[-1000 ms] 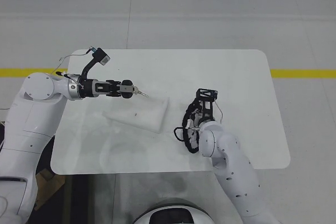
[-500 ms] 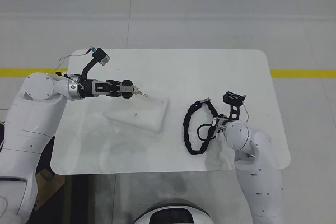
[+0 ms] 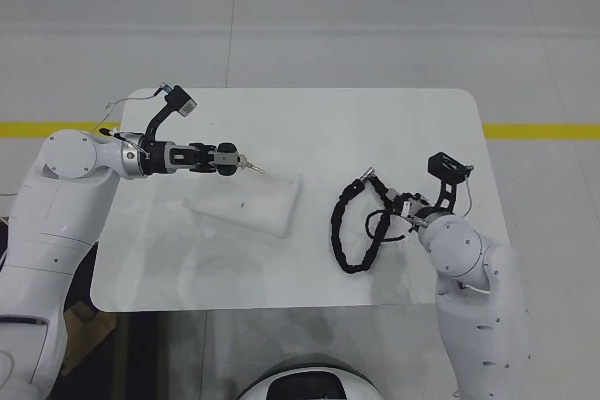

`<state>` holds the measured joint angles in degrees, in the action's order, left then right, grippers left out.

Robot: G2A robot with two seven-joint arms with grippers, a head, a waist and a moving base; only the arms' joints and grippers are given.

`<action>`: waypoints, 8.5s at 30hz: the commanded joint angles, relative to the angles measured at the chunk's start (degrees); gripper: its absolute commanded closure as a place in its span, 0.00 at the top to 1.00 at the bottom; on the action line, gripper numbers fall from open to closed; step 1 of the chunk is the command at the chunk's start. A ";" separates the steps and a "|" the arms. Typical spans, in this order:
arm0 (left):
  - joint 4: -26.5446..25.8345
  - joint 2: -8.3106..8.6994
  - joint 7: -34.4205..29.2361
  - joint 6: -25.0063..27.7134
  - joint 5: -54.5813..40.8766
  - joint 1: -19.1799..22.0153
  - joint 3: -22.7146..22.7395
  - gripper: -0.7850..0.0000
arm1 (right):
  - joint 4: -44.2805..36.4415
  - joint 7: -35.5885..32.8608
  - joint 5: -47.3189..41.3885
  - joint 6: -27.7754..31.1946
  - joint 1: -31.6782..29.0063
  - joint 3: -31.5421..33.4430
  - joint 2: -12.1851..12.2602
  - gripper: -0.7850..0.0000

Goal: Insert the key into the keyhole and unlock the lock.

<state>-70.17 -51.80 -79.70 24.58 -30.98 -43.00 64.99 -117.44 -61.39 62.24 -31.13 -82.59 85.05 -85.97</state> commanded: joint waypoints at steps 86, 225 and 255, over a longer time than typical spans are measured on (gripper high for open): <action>0.00 0.00 0.00 0.00 0.00 0.00 0.00 0.00 | 37.73 12.17 32.87 -23.93 18.00 -25.74 -15.19 0.31; 0.00 0.00 0.00 0.00 0.00 0.00 0.00 0.00 | 9.03 5.96 -34.31 59.83 2.26 12.06 -9.56 0.00; -10.28 -0.85 15.97 3.94 -8.40 -11.67 2.70 0.00 | 22.25 17.07 -67.70 59.82 1.96 6.03 -5.58 0.00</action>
<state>-78.89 -52.40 -67.11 27.40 -38.55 -52.83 67.73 -95.64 -45.35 -4.25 27.70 -80.64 92.20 -91.58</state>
